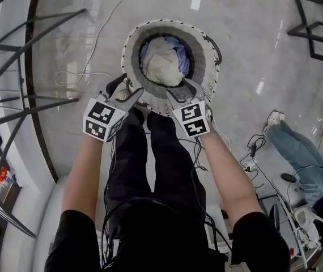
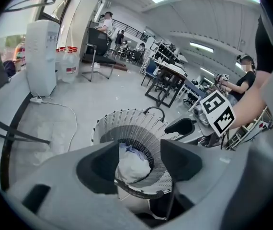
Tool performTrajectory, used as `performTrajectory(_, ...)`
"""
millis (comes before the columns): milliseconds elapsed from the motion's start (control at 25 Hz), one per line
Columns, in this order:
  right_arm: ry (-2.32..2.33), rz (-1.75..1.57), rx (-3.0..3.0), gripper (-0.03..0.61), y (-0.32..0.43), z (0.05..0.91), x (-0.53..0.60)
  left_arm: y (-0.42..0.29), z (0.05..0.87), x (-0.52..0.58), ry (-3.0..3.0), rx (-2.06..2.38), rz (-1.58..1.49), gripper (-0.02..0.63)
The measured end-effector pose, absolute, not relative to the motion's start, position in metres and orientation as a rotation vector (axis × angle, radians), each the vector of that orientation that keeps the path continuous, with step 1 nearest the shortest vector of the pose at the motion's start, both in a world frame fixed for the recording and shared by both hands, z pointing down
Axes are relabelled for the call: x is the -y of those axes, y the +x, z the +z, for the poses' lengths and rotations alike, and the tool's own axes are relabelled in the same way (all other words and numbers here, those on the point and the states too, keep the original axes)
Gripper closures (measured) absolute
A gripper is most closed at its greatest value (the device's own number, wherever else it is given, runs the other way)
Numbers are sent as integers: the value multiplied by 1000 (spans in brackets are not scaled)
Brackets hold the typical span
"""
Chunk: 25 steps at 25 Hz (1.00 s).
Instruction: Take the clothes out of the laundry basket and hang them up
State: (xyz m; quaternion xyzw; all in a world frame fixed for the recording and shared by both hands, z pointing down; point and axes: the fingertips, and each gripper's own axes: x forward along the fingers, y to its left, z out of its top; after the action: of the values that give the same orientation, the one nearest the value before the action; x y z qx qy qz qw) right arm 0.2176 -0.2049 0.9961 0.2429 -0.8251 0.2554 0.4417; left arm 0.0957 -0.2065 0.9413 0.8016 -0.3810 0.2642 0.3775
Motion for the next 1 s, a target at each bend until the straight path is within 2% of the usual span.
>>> performTrajectory(280,509,617,1990,318,189,1070,212,70,995,195,1998,973,729,345)
performTrajectory(560,365,487,1896,328,172,1165,211,56,988,207,2028,1035,637,345)
performTrajectory(1000,215,371,1829,319,160,1307,179,56,1000,198,2129,1023,686,345)
